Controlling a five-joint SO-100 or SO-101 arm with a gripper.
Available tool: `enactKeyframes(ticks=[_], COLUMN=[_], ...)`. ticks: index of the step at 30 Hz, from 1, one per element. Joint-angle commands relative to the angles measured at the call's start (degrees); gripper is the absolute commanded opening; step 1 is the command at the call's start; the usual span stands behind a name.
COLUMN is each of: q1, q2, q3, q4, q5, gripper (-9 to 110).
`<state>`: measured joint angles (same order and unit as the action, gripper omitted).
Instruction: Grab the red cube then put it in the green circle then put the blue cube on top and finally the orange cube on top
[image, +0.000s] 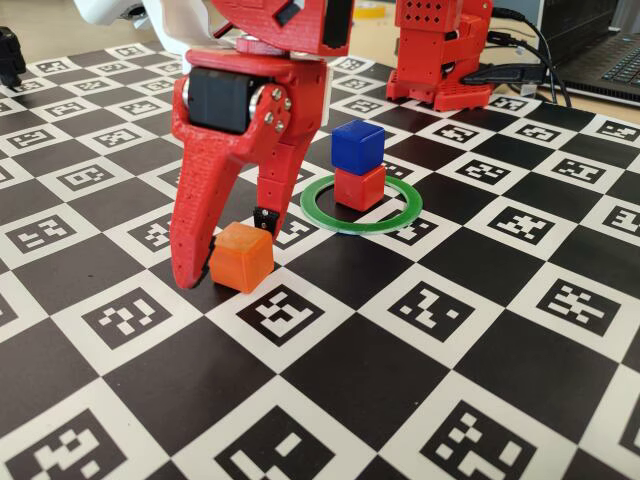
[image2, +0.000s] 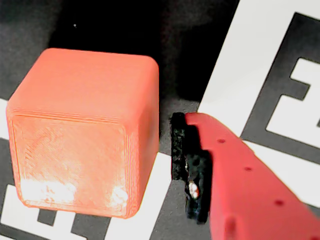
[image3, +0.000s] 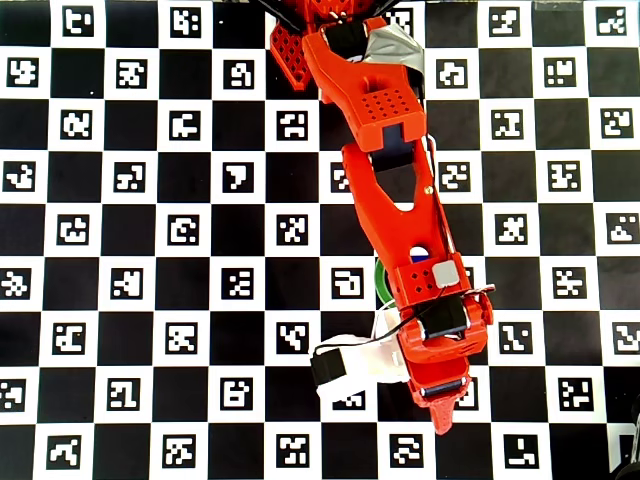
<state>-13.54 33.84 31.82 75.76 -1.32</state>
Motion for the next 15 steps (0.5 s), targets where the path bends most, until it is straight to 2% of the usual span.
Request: enactKeyframes(ticks=[1, 9, 15], q1=[0.35, 0.26, 0.26], q2=[1.67, 1.58, 1.58], q3=[-5.45, -5.45, -5.36], q4=[-0.53, -0.53, -0.53], q5=[0.44, -0.09, -0.53], gripper=[35, 8, 2])
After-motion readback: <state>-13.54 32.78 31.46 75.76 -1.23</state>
